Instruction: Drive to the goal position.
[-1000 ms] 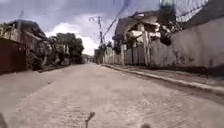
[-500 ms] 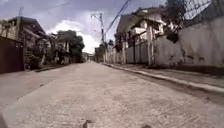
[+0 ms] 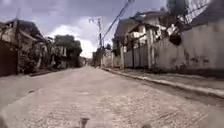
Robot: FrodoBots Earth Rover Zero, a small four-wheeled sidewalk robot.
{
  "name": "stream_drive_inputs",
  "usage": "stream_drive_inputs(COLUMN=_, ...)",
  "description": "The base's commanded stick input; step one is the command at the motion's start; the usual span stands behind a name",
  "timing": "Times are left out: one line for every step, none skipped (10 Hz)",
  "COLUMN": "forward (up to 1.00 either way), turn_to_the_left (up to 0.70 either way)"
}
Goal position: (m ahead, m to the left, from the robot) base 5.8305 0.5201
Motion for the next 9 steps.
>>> stream_drive_inputs(forward=0.85, turn_to_the_left=0.01)
stream_drive_inputs(forward=0.85, turn_to_the_left=0.01)
stream_drive_inputs(forward=0.85, turn_to_the_left=0.01)
stream_drive_inputs(forward=0.85, turn_to_the_left=0.01)
stream_drive_inputs(forward=0.85, turn_to_the_left=0.01)
stream_drive_inputs(forward=0.85, turn_to_the_left=0.01)
stream_drive_inputs(forward=0.85, turn_to_the_left=0.01)
stream_drive_inputs(forward=0.85, turn_to_the_left=0.01)
stream_drive_inputs(forward=0.85, turn_to_the_left=0.01)
